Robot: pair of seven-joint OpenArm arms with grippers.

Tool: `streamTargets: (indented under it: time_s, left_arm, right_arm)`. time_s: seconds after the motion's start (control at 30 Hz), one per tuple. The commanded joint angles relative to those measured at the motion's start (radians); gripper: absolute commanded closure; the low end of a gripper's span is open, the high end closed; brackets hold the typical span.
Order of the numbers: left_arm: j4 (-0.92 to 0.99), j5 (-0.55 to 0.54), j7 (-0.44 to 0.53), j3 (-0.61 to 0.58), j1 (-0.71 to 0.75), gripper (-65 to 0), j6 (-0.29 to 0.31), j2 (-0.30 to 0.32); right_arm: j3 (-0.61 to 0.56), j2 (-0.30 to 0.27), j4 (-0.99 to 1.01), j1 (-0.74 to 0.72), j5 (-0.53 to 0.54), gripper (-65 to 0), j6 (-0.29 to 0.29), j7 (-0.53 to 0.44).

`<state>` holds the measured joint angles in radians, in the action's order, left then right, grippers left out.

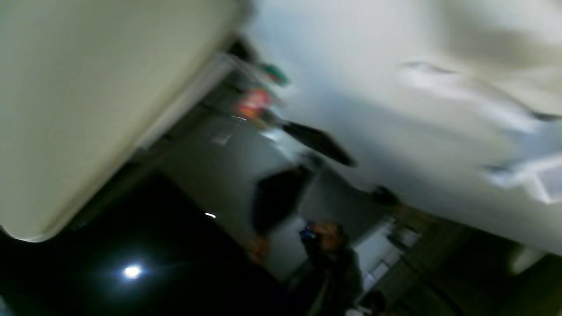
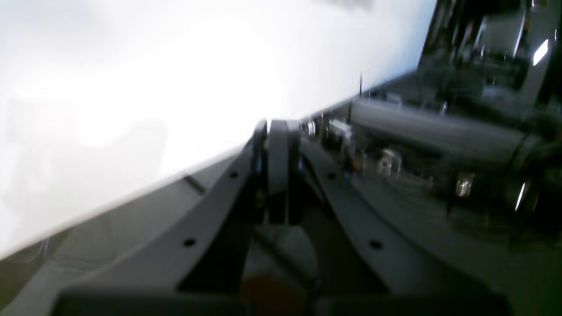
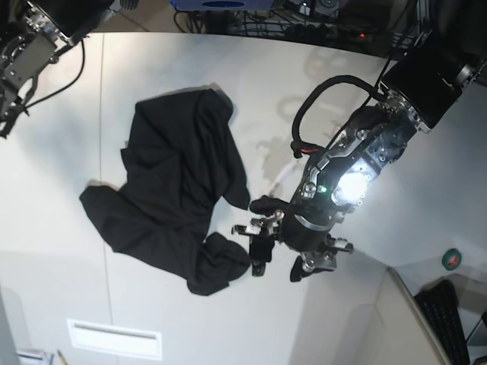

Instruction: Layout the t-shirt on the table in an organized manner, then fold the t-shirt properly

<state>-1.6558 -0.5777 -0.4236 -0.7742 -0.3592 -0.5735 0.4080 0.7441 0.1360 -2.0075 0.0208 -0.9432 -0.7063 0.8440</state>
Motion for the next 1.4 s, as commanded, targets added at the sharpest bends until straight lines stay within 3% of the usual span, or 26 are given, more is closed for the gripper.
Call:
streamTargets:
  time_s: [0.0,0.17,0.37,0.67,0.83,1.07,1.2,1.37]
  left_arm:
    - [-0.016,0.009,0.024,0.008,-0.014,-35.2,0.002,0.015]
    - [-0.027,0.009,0.024,0.009,0.004,-35.2,-0.004,0.022]
    - [-0.030,0.009,0.024,0.014,0.010,-35.2,-0.026,0.029]
    - [-0.047,0.009,0.024,0.077,0.070,-35.2,-0.026,0.042]
    - [-0.047,0.009,0.024,0.086,0.079,-35.2,-0.026,0.048]
    - [-0.044,0.009,0.024,0.120,0.078,-35.2,-0.026,0.048]
    - [-0.044,0.009,0.024,0.121,0.079,-35.2,-0.026,0.048]
    - [-0.044,0.009,0.025,0.121,0.079,-35.1,-0.026,0.048]
  right_arm:
    - [-0.034,-0.008,-0.016,0.008,-0.010,0.0,0.008,-0.004]
    - [-0.304,-0.008,-0.017,0.081,-0.015,0.0,0.008,0.002]
    - [-0.436,-0.003,-0.012,0.101,-0.010,0.0,0.008,-0.004]
    - [-0.693,-0.002,-0.019,0.250,-0.004,0.0,0.008,0.002]
    - [-0.703,0.004,-0.035,0.341,0.074,0.0,0.008,-0.007]
    - [-0.806,0.006,-0.048,0.525,0.115,0.0,0.008,-0.136]
    - [-0.803,0.006,-0.048,0.604,0.181,0.0,0.008,-0.171]
    - [-0.705,0.006,-0.046,0.678,0.272,0.0,0.008,-0.269]
